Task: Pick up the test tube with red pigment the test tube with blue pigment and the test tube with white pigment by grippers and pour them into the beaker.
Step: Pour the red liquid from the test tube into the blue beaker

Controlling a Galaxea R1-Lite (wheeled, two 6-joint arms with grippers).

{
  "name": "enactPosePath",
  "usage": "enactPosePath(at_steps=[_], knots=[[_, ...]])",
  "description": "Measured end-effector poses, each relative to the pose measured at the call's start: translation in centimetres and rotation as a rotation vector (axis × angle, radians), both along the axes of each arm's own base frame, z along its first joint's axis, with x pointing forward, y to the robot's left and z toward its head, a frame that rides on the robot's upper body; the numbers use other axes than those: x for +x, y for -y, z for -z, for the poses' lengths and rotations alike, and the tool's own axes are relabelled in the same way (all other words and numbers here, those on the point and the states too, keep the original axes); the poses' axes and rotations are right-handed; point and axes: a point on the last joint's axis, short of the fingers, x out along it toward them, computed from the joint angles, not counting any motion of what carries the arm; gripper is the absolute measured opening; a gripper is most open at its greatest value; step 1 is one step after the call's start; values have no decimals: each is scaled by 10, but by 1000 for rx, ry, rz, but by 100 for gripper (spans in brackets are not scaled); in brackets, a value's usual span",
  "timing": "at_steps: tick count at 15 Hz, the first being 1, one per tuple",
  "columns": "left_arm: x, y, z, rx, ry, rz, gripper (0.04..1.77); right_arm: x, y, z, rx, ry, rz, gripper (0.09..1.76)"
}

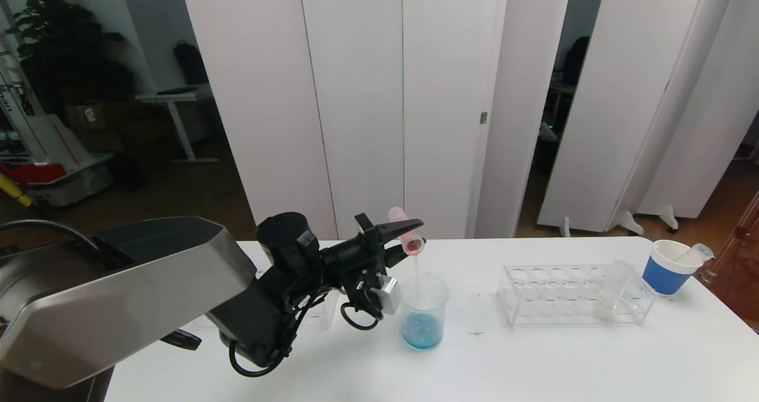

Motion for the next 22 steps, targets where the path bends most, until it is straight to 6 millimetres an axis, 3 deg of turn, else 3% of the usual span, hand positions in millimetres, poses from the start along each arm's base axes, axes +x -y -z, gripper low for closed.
enactPosePath(at_steps=[22], knots=[[8,3,12,36,55,-42,58,0,0,0,0,0,0,175]])
